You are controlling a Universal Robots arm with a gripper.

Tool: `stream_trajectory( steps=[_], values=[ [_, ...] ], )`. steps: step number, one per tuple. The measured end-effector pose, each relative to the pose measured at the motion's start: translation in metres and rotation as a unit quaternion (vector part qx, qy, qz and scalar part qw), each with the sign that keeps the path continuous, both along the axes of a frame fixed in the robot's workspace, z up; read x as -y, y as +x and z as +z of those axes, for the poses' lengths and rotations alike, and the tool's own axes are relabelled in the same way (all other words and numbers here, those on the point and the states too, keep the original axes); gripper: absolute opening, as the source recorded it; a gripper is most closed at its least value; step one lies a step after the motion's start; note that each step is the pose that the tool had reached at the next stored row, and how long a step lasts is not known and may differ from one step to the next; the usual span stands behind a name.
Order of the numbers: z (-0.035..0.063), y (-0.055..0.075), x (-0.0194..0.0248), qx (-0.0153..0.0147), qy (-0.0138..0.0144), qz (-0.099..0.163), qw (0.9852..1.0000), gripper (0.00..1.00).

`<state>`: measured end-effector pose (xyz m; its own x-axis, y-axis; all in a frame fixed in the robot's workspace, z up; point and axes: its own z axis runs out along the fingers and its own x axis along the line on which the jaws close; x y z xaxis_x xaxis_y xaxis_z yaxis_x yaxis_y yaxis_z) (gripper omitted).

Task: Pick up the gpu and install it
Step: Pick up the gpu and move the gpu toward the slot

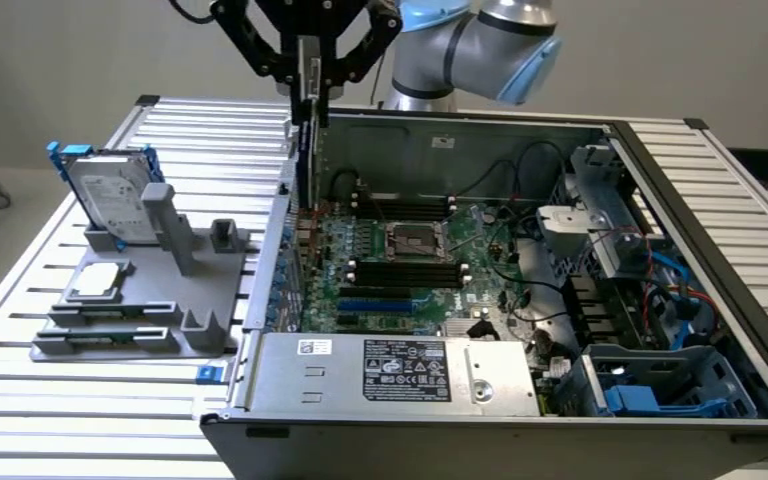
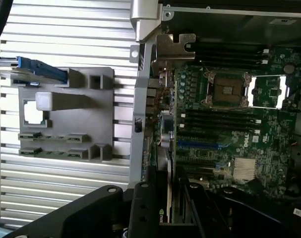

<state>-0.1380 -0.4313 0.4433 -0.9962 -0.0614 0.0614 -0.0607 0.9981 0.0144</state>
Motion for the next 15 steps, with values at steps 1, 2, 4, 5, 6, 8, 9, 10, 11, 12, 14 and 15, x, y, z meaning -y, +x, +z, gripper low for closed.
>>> stream_trajectory(
  steps=[1, 2, 4, 5, 6, 8, 9, 10, 11, 12, 14, 15],
  values=[
    [-0.0004, 0.005, 0.0000, -0.0002, -0.0001, 0.000, 1.0000, 0.27],
    [-0.0014, 0.009, 0.0001, -0.0003, 0.0001, 0.000, 1.0000, 0.27],
    [-0.0041, 0.018, 0.0001, -0.0004, 0.0001, 0.000, 1.0000, 0.27],
    [-0.0058, 0.023, 0.0001, -0.0004, 0.0000, 0.000, 1.0000, 0.27],
    [-0.0076, 0.027, 0.0001, -0.0004, 0.0000, 0.000, 1.0000, 0.27],
    [-0.0112, 0.036, 0.0001, -0.0005, 0.0000, 0.000, 1.0000, 0.27],
    [-0.0132, 0.041, 0.0001, -0.0004, 0.0000, 0.000, 1.0000, 0.27],
    [-0.0150, 0.046, 0.0001, -0.0004, 0.0000, 0.000, 1.0000, 0.27],
    [-0.0168, 0.050, 0.0001, -0.0005, 0.0000, 0.000, 1.0000, 0.27],
    [-0.0186, 0.054, 0.0001, -0.0004, 0.0000, 0.000, 1.0000, 0.27],
    [-0.0222, 0.061, 0.0001, -0.0004, 0.0001, -0.002, 1.0000, 0.27],
    [-0.0240, 0.065, 0.0001, -0.0004, 0.0001, -0.002, 1.0000, 0.27]
  ],
)
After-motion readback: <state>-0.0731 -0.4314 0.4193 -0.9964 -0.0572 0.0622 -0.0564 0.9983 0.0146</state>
